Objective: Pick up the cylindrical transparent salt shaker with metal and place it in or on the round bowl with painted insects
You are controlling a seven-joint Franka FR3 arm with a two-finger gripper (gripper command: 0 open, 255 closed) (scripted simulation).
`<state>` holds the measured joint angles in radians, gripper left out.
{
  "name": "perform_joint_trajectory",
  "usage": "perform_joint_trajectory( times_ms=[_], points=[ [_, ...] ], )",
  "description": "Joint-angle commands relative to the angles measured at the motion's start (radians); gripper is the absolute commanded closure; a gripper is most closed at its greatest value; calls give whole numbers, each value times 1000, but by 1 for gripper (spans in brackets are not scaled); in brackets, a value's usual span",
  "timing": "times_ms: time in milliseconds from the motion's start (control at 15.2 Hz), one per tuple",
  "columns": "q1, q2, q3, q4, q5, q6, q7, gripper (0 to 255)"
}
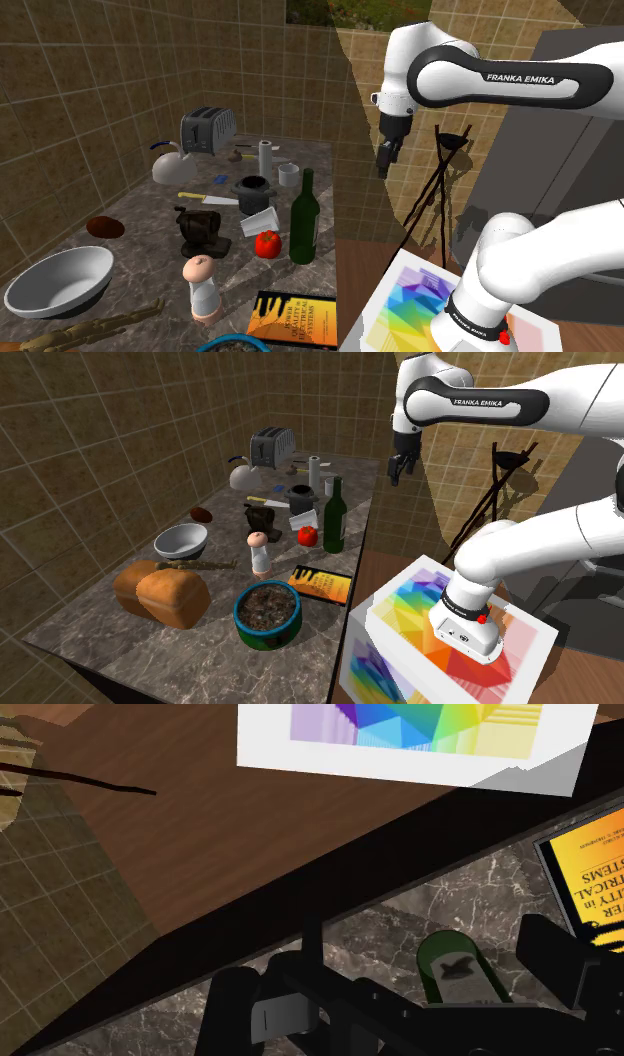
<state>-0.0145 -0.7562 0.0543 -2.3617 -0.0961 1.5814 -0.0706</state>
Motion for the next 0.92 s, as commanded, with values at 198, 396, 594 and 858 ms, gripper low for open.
perform_joint_trajectory(
  times_ms=[198, 396, 594, 858],
  points=[
    [22, 60, 35, 0, 44, 58, 41, 0],
    [44, 127, 69, 9, 85, 117, 80, 0],
    [64, 200, 104, 28, 120, 175, 116, 0],
    [88, 305, 149, 68, 159, 248, 162, 0]
  ],
)
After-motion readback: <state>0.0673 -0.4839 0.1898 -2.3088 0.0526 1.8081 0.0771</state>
